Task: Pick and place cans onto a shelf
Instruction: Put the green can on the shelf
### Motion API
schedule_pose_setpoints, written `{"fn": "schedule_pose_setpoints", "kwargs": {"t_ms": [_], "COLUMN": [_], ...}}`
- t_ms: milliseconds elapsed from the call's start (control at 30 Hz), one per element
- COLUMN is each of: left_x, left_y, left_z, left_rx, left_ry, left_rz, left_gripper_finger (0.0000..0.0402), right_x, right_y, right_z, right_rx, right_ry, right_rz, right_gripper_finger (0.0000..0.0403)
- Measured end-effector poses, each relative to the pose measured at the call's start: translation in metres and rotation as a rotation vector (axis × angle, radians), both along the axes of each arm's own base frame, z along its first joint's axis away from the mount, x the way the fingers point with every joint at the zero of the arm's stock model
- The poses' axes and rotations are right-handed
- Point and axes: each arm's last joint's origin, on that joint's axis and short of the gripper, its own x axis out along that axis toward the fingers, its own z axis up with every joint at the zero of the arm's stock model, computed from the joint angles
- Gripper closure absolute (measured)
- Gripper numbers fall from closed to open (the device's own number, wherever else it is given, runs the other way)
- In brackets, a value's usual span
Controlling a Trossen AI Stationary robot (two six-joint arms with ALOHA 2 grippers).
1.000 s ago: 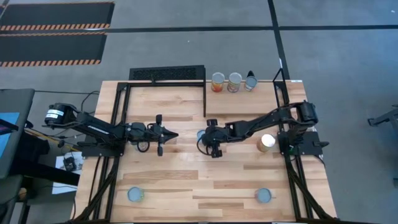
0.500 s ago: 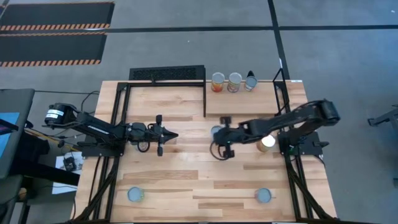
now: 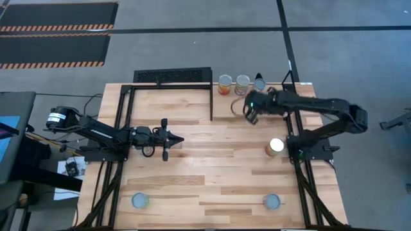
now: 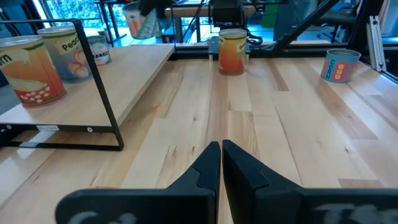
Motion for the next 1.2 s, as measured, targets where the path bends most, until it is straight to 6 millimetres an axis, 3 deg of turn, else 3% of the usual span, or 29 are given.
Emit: {"fn": "schedule_pose_setpoints", "kwargs": {"t_ms": [233,500,833,1200], "left_x": [0.000,0.000,0.000,0.000], "left_y": [0.000,0.000,0.000,0.000], "left_z": [0.000,0.000,0.000,0.000], "left_rx": [0.000,0.000,0.000,0.000], "left_ry": [0.000,0.000,0.000,0.000], "left_rz": [0.000,-0.001,-0.001,0.000], "left_gripper_finger": [0.0394,0.0394,0.0394,0.0394], "right_x": [-0.026,-0.052,-0.060,-0.059], "right_y": [-0.068,-0.121,-0.154,-0.164], "right_z": [-0.016,-0.030,-0.048,-0.056], "right_rx": [0.052,0.036,0.038,0.015], "right_ry": [0.029,-0.012,-0.063,-0.070], "right_rz": [-0.313,-0.535,-0.615,-0.637], "right_gripper_finger": [0.0383,0.0385,0.0382,0.0378]}}
